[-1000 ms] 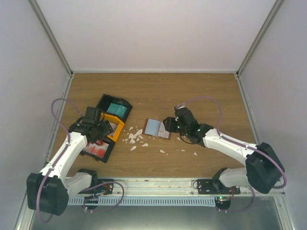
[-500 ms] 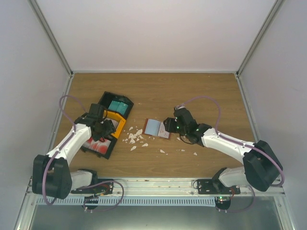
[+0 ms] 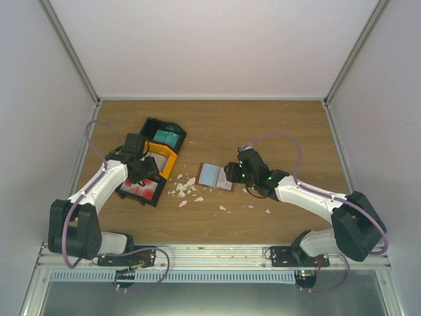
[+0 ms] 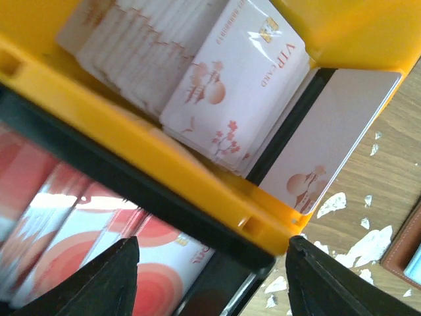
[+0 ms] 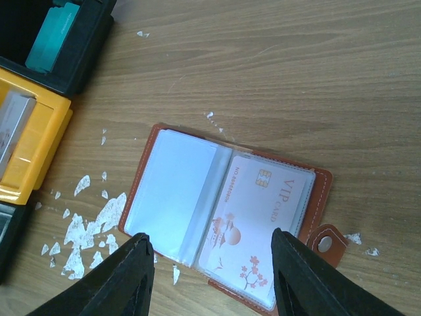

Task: Put the credit cards into the card holder
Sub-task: Move the storage box to the center of the board.

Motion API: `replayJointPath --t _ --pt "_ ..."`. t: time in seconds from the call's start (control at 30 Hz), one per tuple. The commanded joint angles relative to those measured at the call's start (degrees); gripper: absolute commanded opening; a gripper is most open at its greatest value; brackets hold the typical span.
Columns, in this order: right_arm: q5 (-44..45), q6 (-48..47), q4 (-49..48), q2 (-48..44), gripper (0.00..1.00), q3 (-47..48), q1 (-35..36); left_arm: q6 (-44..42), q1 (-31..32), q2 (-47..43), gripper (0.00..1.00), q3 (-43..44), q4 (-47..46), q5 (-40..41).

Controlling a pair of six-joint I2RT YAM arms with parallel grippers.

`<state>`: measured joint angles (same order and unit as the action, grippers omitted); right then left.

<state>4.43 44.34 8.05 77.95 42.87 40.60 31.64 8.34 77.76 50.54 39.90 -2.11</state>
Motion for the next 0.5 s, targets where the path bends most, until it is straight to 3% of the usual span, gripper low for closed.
replayJointPath --t 0.0,0.13,0.27,0.37,0.47 --pt "-0.27 -1.45 -2.39 -0.1 0.5 -0.19 0.44 1.78 -0.33 -5.9 0.58 0.53 4.9 4.92" --pt "-1.96 -2.3 -3.86 1.07 0.5 0.0 0.53 -0.17 -0.56 -4.48 0.47 1.82 7.52 4.14" --pt "-3.23 -2.7 -5.17 1.99 0.5 0.01 0.88 -2.73 -1.81 -1.14 0.39 0.91 5.39 -1.9" --pt "-3.82 -3.64 -6.09 2.3 0.5 -0.19 1.34 -4.61 -2.17 1.66 0.4 0.95 4.07 -3.75" --pt "-5.56 -5.25 -7.64 3.41 0.51 0.18 1.65 -5.99 -2.78 4.47 0.47 1.39 3.88 -3.93"
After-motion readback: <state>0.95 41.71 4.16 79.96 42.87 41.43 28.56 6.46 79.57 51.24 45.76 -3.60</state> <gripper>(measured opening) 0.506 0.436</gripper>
